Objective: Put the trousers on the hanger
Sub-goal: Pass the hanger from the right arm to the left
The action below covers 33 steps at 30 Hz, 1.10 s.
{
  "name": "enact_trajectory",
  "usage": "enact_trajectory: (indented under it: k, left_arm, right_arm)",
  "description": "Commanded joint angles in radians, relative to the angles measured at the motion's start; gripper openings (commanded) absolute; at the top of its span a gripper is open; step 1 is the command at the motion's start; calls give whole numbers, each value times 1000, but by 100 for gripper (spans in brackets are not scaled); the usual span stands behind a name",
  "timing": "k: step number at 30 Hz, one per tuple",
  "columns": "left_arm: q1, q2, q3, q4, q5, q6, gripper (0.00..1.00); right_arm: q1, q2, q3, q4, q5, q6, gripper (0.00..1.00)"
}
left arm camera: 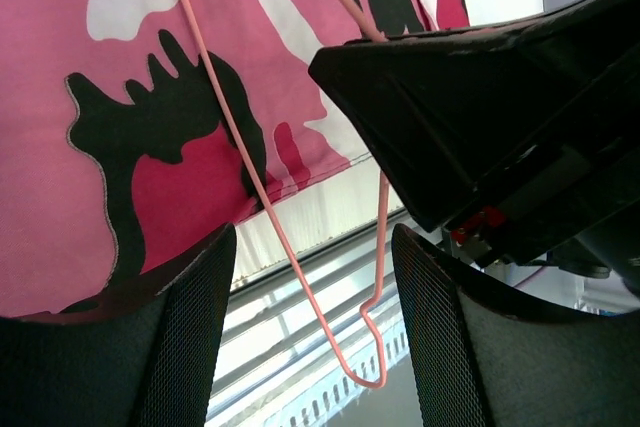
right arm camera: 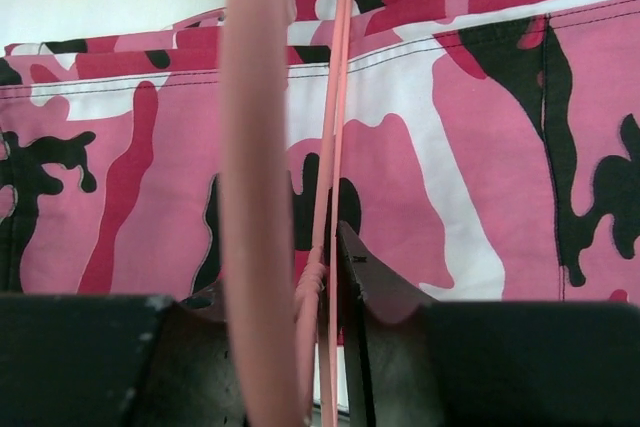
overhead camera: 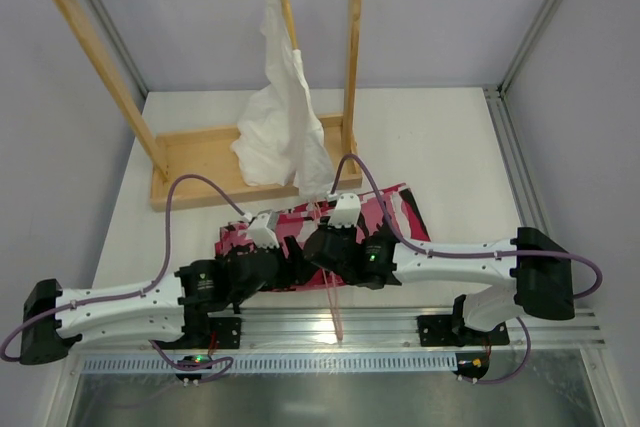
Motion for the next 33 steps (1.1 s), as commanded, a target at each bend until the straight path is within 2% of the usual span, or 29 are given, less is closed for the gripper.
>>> enact_trajectory:
  k: [1, 7, 12, 18, 30, 33]
  left_arm:
    - [-5, -35, -25, 104, 23, 29, 64]
    - [-5, -91, -57, 83, 33, 32, 63]
    - [-5, -123, -88, 126, 65, 61, 64]
    - [-5, -94, -86, 196, 131, 104, 67]
    - [-5, 37, -31, 216, 99, 114, 67]
    - [-5, 52, -25, 224, 97, 114, 66]
  right_arm:
    - [0, -19, 45, 41, 0, 30, 27]
    - [0, -60, 53, 24, -3, 42, 29]
    - [-2, -80, 74, 12, 2, 39, 29]
    - [-2, -79, 99, 21, -1, 27, 29]
    - [0, -103, 119, 34, -23, 7, 29]
    - [0, -116, 116, 43, -43, 7, 34]
